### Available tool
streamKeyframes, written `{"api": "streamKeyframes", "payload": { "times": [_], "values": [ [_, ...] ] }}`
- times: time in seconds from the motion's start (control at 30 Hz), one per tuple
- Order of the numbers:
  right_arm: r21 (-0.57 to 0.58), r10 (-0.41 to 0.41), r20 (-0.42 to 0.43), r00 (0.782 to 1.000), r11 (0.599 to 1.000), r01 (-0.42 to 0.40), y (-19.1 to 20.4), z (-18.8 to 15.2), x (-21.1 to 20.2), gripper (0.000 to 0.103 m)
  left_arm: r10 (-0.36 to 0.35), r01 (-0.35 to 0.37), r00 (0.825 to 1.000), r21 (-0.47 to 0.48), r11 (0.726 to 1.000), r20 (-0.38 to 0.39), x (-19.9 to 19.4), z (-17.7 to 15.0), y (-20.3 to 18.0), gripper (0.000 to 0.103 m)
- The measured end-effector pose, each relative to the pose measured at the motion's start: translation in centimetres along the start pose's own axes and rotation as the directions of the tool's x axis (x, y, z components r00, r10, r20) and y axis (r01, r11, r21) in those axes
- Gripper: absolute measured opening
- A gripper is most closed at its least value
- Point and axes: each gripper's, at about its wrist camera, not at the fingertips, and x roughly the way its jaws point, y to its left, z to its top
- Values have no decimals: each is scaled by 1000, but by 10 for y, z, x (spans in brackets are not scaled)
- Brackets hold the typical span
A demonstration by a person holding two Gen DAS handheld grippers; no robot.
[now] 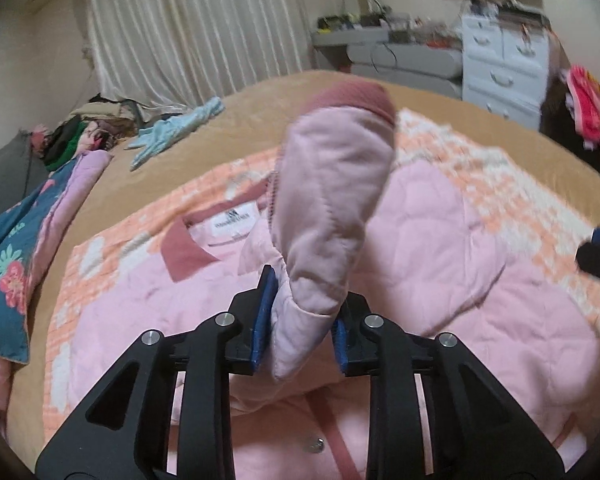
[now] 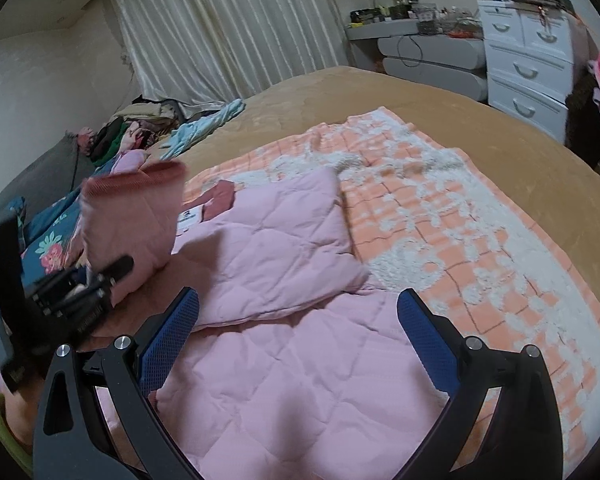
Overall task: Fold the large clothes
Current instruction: 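Lift the sleeve with the left tool and lay it across the jacket front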
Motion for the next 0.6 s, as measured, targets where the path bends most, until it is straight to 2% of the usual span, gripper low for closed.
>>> {"api": "streamKeyframes", "payload": {
  "times": [0.2,0.27,0.47,0.6],
  "values": [
    [33,-12,-7,1000,999,12,-15,1,1,99,-45,52,996,91,995,-74,10,-14,-27,49],
    [43,-14,-9,1000,999,14,-17,3,1,99,-70,80,993,105,991,-94,10,-19,-34,63],
    [42,-1,-28,1000,999,2,-14,4,6,99,-239,251,955,50,967,-173,-5,-40,-30,87],
    [23,14,-53,999,1000,-12,-1,2,14,99,-256,252,952,-47,967,-170,-17,-48,8,94]
  ]
}}
